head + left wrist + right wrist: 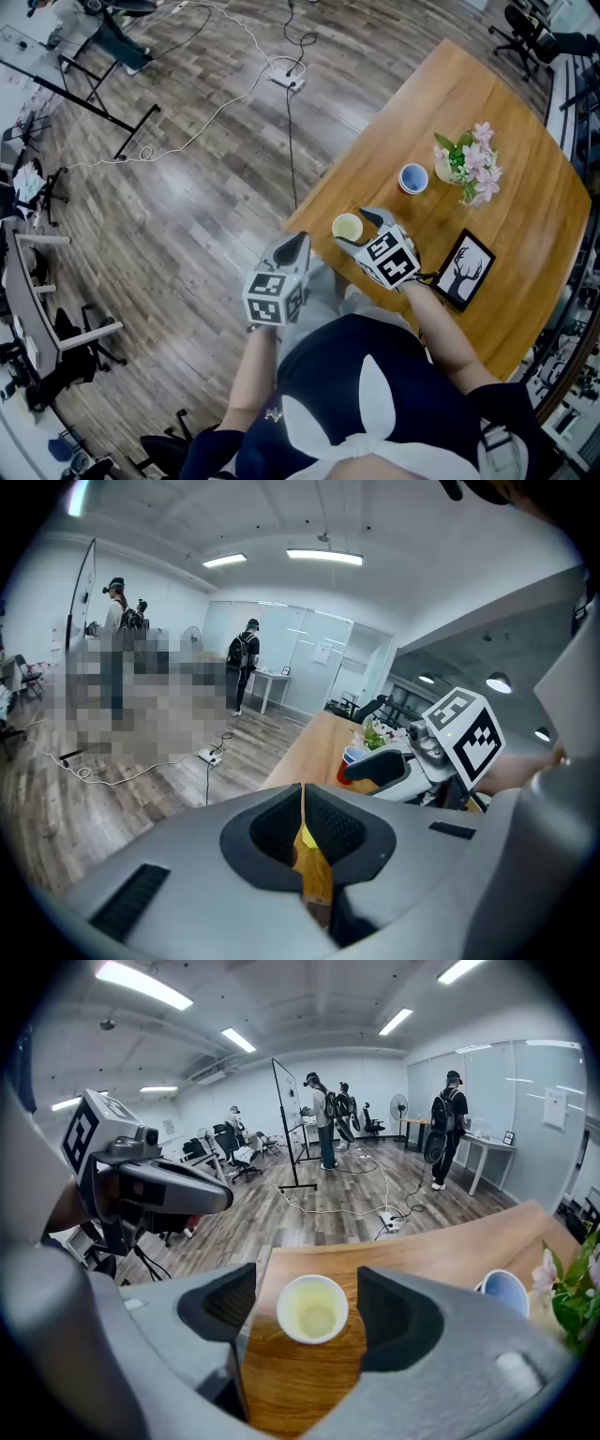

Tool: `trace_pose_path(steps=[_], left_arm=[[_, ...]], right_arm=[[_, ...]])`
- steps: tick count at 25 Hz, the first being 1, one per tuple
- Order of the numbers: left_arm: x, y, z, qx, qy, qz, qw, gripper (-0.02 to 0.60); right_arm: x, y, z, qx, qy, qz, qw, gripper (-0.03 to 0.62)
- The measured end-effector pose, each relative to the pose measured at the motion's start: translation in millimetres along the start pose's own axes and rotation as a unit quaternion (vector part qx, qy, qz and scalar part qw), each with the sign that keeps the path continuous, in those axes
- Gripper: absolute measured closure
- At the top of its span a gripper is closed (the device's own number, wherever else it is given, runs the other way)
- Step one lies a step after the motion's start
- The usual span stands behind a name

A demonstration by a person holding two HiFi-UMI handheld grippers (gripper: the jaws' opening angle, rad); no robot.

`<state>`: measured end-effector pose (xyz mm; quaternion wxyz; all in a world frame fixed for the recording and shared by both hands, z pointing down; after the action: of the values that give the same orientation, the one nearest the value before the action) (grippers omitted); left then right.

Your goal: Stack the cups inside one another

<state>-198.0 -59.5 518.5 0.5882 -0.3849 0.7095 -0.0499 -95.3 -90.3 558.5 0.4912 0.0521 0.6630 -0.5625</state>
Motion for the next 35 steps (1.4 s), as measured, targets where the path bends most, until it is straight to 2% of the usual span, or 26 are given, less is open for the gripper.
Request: trace_pose_path(steps=[7, 8, 18, 35], left_arm=[[-5, 0, -4, 0.001, 0.002, -0.006, 1.0000, 0.555], [-6, -1, -5, 0.001, 0.002, -0.007, 1.0000, 0.555], [-13, -6, -9, 0.000, -0.012, -0.016, 0.9998, 0.561], [-10, -9, -14, -0.006, -0.014, -0.022, 0.9996, 0.565]], right_arm=[[-12, -14, -2, 0.000, 0.004, -0.032, 0.999, 0.256], [-13, -17, -3, 0.002, 0.007, -0.036, 0.999, 0.238], [-28, -36, -3, -0.014, 0.058, -0.085, 0.995, 0.233], [-38, -49, -1, -0.017, 0.057, -0.108, 0.992, 0.235]])
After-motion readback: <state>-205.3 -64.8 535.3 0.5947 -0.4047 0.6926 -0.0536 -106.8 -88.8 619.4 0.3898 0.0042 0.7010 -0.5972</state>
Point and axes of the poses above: the fingertips, and each gripper's own axes: y backward along the fingers, z to its right, x out of its top, the point moved 2 cm from there along y, backward along the fingers, and after that the axes turned 2 degrees about z, right-handed, at the moved point
